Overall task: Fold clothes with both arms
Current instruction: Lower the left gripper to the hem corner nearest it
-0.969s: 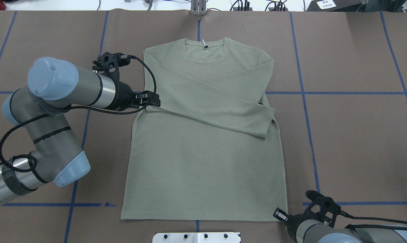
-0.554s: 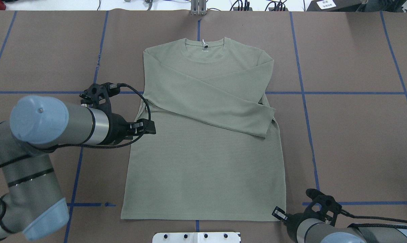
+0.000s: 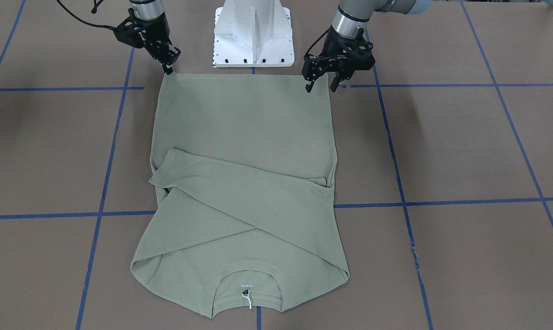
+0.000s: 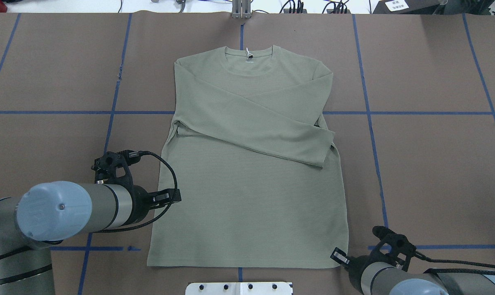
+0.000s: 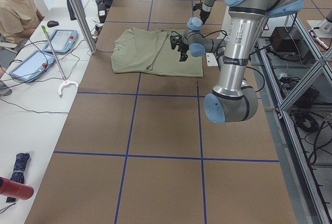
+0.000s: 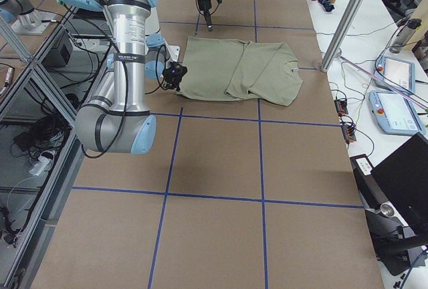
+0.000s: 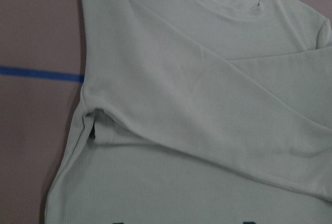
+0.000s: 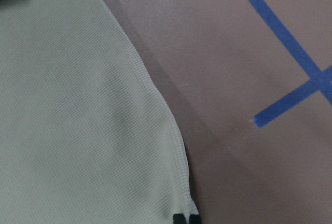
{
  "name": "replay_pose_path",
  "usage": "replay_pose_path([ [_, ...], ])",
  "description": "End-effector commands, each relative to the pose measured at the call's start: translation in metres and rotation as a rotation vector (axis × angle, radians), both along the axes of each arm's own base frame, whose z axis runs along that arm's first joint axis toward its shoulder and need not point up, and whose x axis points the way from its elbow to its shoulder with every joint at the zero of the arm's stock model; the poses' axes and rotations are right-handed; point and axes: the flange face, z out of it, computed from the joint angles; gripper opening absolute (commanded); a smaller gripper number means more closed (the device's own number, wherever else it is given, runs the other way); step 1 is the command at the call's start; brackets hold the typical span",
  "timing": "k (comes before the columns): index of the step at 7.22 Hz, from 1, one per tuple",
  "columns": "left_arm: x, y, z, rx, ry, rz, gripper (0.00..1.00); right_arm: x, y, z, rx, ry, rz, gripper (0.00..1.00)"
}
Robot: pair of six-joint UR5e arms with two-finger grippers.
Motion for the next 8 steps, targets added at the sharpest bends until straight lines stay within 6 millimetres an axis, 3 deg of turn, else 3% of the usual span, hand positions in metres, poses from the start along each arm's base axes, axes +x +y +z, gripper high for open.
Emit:
replay_pose_path([
  [1, -0.01, 0.022, 0.013, -0.017, -0.019, 0.025, 0.82, 0.003, -0.007, -0.005, 0.005, -0.009, 0.009, 0.0],
  [2, 0.008, 0.06, 0.031, -0.067, -0.048, 0.065, 0.81, 0.004, -0.007, -0.007, 0.005, -0.012, 0.011, 0.0],
  [4, 0.02, 0.067, 0.043, -0.082, -0.073, 0.069, 0.81, 0.004, -0.007, -0.005, 0.005, -0.008, 0.009, 0.0],
  [8, 0.036, 0.076, 0.056, -0.094, -0.099, 0.099, 0.68, 0.003, -0.005, -0.005, 0.005, -0.009, 0.006, 0.0],
])
